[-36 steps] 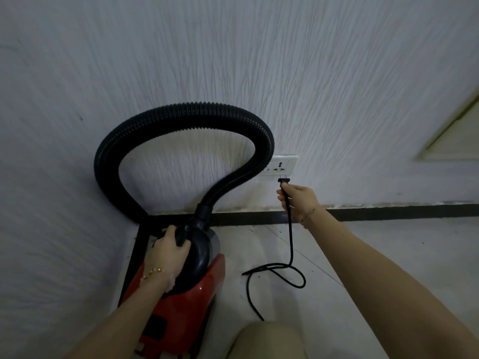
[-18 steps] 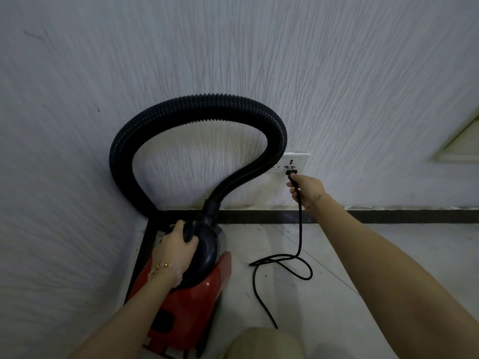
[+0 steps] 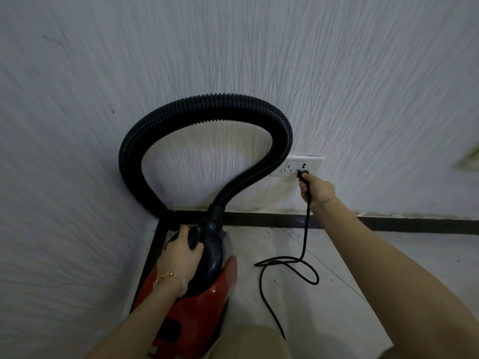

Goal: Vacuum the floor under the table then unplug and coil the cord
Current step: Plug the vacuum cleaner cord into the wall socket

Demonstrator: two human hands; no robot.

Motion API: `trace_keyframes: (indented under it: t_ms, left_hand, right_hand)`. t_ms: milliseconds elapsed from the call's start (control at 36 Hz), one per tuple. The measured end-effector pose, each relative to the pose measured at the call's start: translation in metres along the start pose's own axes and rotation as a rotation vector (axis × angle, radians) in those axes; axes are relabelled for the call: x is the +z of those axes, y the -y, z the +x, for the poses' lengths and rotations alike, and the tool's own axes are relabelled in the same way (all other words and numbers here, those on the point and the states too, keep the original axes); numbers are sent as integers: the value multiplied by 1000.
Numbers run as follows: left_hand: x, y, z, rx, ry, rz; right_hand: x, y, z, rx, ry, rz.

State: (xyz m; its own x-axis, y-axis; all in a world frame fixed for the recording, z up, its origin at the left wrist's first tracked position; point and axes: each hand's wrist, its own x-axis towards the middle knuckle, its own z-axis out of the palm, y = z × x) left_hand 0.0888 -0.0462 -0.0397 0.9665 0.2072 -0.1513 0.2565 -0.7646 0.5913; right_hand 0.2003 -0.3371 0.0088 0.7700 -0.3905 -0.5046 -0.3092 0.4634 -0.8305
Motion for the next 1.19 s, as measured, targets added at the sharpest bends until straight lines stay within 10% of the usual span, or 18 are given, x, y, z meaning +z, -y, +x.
trace_keyframes:
  t_ms: [1194]
  left_hand:
    - [4, -6, 6, -5, -22, 67]
  right_hand:
    - [9, -17, 20, -168, -27, 121]
